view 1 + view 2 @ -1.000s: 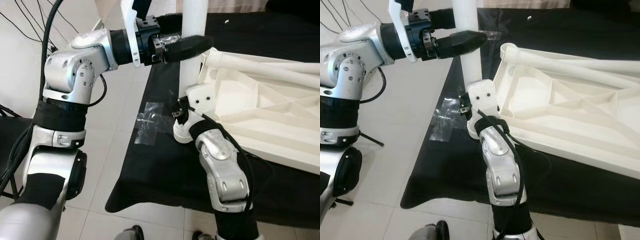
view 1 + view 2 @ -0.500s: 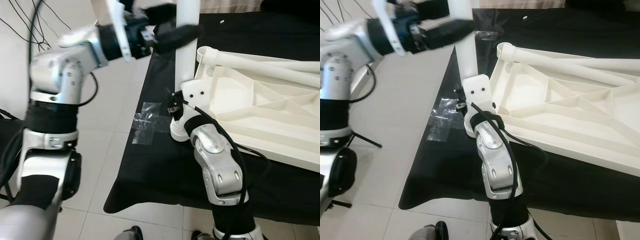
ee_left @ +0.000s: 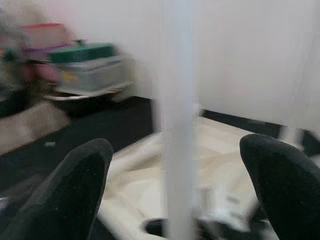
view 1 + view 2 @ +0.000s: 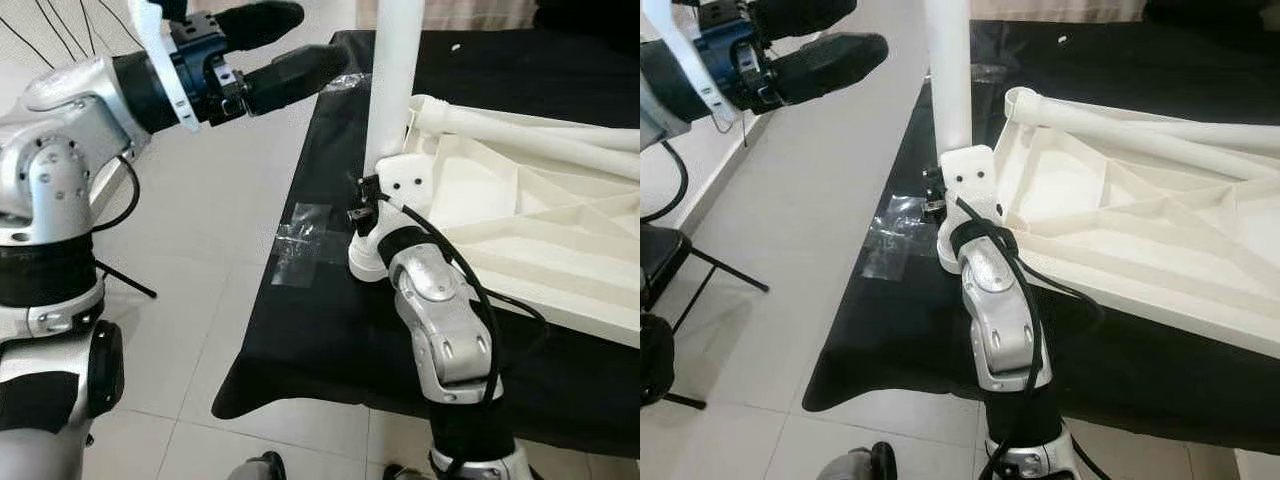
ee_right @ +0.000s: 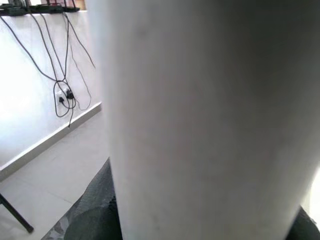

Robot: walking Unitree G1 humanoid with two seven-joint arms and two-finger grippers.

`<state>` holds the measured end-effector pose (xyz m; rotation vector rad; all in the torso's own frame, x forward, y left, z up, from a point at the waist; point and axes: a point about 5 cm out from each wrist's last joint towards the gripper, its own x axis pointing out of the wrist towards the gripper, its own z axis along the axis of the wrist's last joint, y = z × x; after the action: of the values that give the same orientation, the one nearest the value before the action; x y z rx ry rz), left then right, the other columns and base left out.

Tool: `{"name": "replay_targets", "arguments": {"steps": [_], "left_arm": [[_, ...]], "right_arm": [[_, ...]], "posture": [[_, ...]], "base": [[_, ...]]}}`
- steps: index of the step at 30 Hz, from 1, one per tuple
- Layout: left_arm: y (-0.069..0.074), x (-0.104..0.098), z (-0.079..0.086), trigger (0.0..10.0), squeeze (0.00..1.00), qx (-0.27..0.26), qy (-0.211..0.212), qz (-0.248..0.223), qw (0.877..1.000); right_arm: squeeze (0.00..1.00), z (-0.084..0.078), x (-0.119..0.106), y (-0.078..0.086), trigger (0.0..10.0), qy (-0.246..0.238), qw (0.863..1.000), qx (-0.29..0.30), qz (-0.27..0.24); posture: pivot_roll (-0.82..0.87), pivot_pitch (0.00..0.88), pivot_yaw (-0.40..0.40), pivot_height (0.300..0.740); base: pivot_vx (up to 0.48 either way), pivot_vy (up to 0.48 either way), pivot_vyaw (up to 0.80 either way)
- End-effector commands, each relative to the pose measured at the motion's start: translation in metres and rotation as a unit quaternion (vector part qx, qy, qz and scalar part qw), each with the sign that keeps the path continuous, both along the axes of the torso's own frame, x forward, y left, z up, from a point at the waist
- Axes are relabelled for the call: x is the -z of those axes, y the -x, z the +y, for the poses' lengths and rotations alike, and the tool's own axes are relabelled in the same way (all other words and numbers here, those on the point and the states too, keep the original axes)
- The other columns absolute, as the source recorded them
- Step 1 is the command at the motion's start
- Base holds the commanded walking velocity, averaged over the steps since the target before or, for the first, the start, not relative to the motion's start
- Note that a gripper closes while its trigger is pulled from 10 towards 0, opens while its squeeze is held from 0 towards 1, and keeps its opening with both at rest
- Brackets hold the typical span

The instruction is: Building children table

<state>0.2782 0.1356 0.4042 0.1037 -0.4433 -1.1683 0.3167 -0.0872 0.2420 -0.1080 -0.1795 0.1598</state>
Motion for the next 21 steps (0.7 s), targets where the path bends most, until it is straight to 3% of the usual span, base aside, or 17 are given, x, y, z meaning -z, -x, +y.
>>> {"name": "replay_targets", "arguments": {"steps": [1, 5, 10, 13, 15, 17, 18, 21], "left_arm": [[0.012, 0.003, -0.002, 10.0, 0.00, 0.040, -0.017, 0.006, 0.999], [0.017, 0.011, 0.004, 10.0, 0.00, 0.039, -0.024, 0.025, 0.999], [0.012, 0.037, 0.024, 10.0, 0.00, -0.030, -0.006, 0.071, 0.997], [0.008, 0.074, 0.040, 10.0, 0.00, -0.113, 0.007, 0.122, 0.986], [0.008, 0.074, 0.040, 10.0, 0.00, -0.113, 0.007, 0.122, 0.986], [0.009, 0.105, 0.049, 10.0, 0.00, -0.164, 0.025, 0.168, 0.972], [0.009, 0.105, 0.049, 10.0, 0.00, -0.164, 0.025, 0.168, 0.972], [0.018, 0.155, 0.051, 10.0, 0.00, -0.220, 0.050, 0.246, 0.942]], "right_arm": [[0.00, -0.014, 0.028, -0.005, 10.0, 0.004, 0.997, 0.046, 0.067], [0.00, -0.016, 0.028, -0.006, 10.0, -0.019, 0.996, 0.055, 0.070], [0.00, -0.020, 0.025, -0.007, 10.0, -0.036, 0.996, 0.051, 0.056], [0.00, -0.025, 0.021, -0.005, 10.0, -0.046, 0.998, 0.037, 0.038], [0.00, -0.025, 0.021, -0.005, 10.0, -0.046, 0.998, 0.037, 0.038], [0.00, -0.028, 0.019, -0.003, 10.0, -0.048, 0.998, 0.021, 0.021], [0.00, -0.028, 0.019, -0.003, 10.0, -0.048, 0.998, 0.021, 0.021], [0.00, -0.027, 0.016, 0.004, 10.0, -0.027, 0.999, -0.024, -0.010]], "posture": [[0.05, 0.198, 0.041, 0.740], [0.06, 0.201, 0.046, 0.740], [0.05, 0.205, 0.052, 0.740], [0.05, 0.212, 0.052, 0.740], [0.05, 0.212, 0.052, 0.740], [0.04, 0.218, 0.056, 0.740], [0.04, 0.218, 0.056, 0.740], [0.04, 0.225, 0.063, 0.740]], "base": [[0.000, 0.000, 0.00], [0.000, 0.000, 0.00], [0.000, 0.000, 0.00], [0.000, 0.000, 0.00], [0.000, 0.000, 0.00], [0.000, 0.000, 0.00], [0.000, 0.000, 0.00], [0.000, 0.000, 0.00]]}}
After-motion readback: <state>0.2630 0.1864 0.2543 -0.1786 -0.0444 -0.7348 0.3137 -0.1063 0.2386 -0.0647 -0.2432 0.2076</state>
